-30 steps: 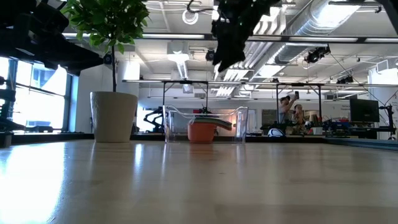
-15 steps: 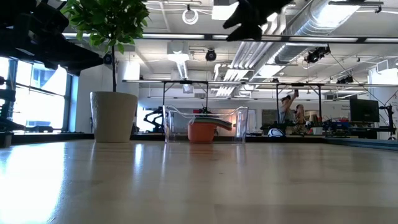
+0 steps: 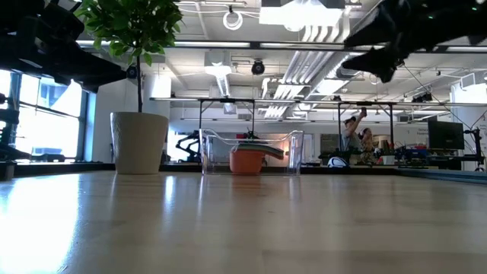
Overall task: Nest measuring cups in basket
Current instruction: Return to Home Position
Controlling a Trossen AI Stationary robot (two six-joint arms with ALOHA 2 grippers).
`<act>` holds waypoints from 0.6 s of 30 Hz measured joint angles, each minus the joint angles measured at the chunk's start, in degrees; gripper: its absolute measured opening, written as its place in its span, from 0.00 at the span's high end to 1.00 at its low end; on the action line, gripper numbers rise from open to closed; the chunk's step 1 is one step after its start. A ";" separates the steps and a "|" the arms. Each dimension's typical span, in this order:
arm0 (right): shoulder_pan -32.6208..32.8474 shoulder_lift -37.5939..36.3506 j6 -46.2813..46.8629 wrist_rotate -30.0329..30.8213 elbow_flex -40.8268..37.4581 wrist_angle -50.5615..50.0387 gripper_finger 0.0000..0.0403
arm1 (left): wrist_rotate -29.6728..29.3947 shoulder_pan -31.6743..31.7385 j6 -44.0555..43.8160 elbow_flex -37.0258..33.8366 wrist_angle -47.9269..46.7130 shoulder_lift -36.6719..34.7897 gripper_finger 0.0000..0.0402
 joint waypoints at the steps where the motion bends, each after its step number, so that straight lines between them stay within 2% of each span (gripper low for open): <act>1: 0.70 -2.96 0.47 1.53 -2.06 0.01 0.36 | 0.00 -0.01 0.00 0.00 0.00 0.00 0.71; 8: 4.96 -20.26 1.93 9.30 -13.07 0.36 0.36 | -0.02 -0.01 0.00 0.00 -0.02 0.00 0.71; 18: 7.87 -32.24 4.44 12.46 -22.46 1.56 0.36 | 0.00 -0.01 0.00 0.00 0.00 0.00 0.71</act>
